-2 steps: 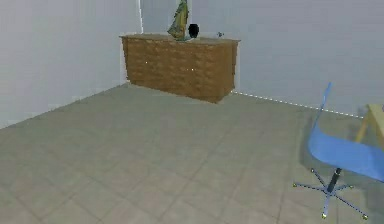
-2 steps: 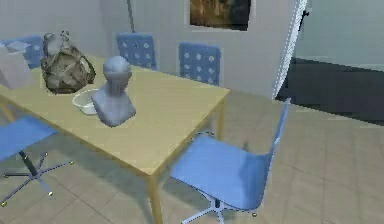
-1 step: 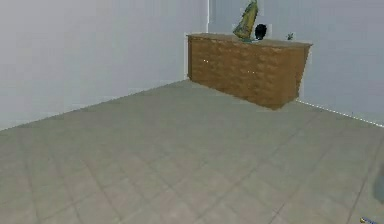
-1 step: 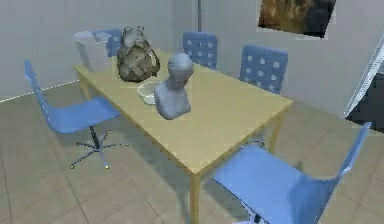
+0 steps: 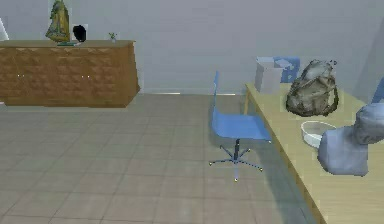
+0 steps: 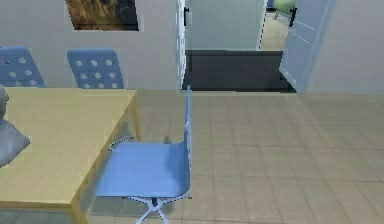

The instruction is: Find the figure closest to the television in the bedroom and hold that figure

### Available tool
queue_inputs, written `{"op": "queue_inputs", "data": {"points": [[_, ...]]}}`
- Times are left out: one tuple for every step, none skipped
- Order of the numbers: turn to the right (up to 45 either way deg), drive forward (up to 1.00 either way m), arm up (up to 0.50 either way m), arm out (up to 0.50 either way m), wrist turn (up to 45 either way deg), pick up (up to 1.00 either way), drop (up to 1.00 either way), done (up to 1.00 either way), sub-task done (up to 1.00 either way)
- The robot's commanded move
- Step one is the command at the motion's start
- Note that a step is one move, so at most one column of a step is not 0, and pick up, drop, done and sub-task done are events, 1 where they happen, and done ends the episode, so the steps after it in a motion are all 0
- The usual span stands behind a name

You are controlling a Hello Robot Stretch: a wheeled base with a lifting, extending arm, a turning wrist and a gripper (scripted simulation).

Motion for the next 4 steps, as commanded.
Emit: {"op": "queue_inputs", "data": {"points": [[12.0, 0.0, 0.0, 0.0, 0.0, 0.0, 0.0, 0.0, 0.0], [0.0, 1.0, 0.0, 0.0, 0.0, 0.0, 0.0, 0.0, 0.0], [18.0, 0.0, 0.0, 0.0, 0.0, 0.0, 0.0, 0.0, 0.0], [0.0, 0.05, 0.0, 0.0, 0.0, 0.0, 0.0, 0.0, 0.0]]}}
